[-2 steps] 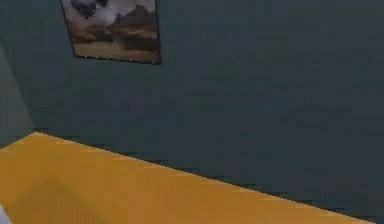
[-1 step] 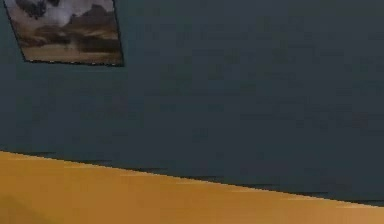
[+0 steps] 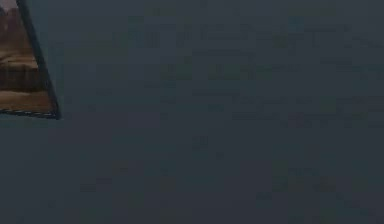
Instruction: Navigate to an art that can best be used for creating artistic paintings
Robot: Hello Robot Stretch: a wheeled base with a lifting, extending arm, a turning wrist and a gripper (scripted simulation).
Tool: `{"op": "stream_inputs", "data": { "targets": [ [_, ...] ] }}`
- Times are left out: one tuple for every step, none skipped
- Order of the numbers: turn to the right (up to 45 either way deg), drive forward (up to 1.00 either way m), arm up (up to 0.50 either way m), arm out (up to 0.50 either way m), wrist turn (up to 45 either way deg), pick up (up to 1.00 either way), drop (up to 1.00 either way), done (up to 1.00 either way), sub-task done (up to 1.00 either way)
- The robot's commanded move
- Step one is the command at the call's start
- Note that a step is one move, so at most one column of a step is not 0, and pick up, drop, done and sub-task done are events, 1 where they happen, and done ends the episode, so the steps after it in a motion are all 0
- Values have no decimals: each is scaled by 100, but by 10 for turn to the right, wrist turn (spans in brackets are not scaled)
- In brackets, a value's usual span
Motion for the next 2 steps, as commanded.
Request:
{"op": "stream_inputs", "data": {
  "targets": [
    [-450,0,0,0,0,0,0,0,0],
    [0,0,0,0,0,0,0,100,0]
  ]
}}
